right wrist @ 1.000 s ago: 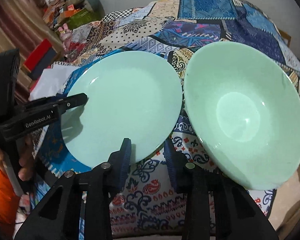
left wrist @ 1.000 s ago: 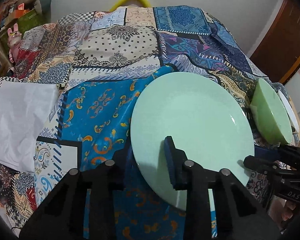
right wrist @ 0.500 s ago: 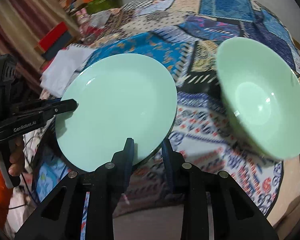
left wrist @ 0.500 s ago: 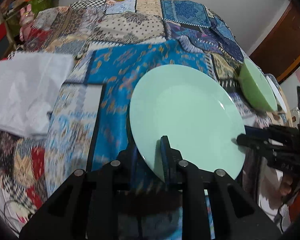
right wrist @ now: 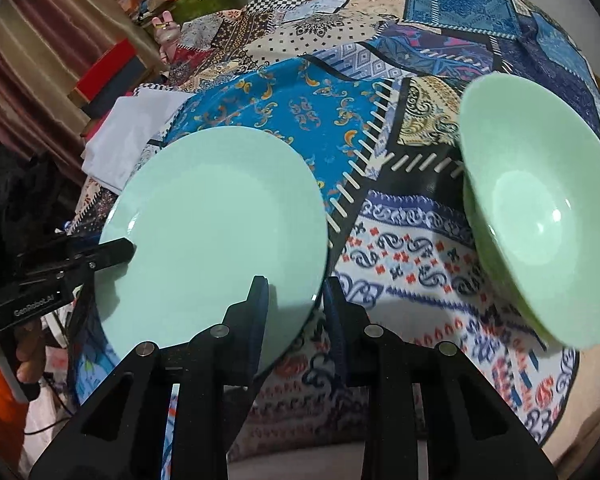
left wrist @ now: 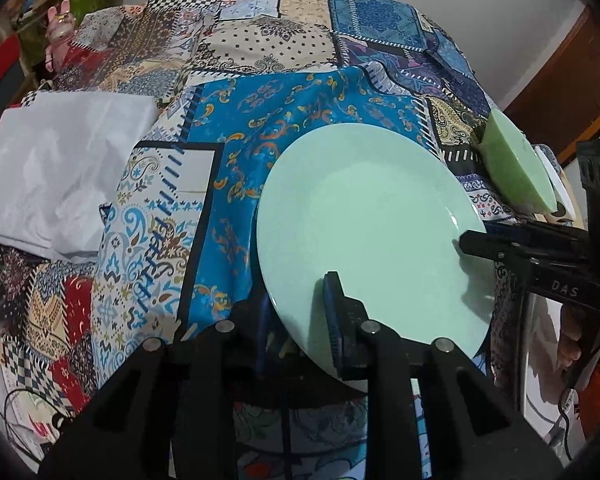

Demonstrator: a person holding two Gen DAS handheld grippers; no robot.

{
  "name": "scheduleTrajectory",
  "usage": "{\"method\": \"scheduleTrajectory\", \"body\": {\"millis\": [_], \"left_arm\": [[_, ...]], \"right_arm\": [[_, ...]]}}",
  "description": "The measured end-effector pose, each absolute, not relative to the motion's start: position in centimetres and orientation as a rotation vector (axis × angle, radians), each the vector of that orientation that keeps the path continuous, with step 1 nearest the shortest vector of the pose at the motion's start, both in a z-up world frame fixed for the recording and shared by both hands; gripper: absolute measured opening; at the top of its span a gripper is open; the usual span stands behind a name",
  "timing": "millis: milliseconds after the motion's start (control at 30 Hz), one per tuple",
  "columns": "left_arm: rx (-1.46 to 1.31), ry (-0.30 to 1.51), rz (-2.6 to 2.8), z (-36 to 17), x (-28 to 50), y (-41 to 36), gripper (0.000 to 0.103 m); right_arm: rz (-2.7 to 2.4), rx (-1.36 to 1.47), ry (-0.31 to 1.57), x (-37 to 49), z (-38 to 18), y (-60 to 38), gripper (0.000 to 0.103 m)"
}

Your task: Organize plates and bowls

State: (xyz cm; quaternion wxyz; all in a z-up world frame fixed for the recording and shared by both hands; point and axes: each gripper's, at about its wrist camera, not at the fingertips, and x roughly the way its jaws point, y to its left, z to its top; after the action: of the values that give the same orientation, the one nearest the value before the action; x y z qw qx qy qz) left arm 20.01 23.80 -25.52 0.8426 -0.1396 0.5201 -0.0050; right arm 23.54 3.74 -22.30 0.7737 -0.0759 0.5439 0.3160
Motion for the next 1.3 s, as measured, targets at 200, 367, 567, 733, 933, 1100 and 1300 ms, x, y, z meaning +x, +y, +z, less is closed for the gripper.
{"method": "scheduleTrajectory", "body": {"millis": [200, 367, 567, 733, 933, 1100, 1300], "left_arm": [[-0.258, 1.076, 0.000, -25.3, 19.9, 23.4, 0.025], [-0.241, 1.069, 0.007, -24.9, 19.3, 22.7, 0.025], [-0.248, 1.058, 0.007, -23.8, 18.0, 21.8, 0.025], [-0.249, 1.030, 0.010, -21.8, 16.7, 20.9, 0.025], [-0.232, 0.995, 0.008, -19.1, 14.9, 19.4, 0.025], [-0.214, 0.975, 0.006, -17.2, 13.5, 17.7, 0.025], [-0.204, 0.963, -0.004, -16.0, 12.1, 15.9, 0.026]], "right_arm": [[0.676, -0.184, 1.154, 23.5, -22.1, 3.9, 0.023], [0.676, -0.202, 1.131, 22.8, -21.9, 3.4, 0.022], [0.674, -0.203, 1.098, 21.6, -20.7, 2.6, 0.022], [0.679, -0.182, 1.056, 20.3, -18.8, 1.5, 0.022], [0.683, -0.157, 1.008, 18.9, -16.5, 0.0, 0.022], [0.680, -0.140, 0.975, 17.5, -14.9, -1.6, 0.022], [0.676, -0.122, 0.947, 16.2, -13.8, -3.3, 0.022]]}}
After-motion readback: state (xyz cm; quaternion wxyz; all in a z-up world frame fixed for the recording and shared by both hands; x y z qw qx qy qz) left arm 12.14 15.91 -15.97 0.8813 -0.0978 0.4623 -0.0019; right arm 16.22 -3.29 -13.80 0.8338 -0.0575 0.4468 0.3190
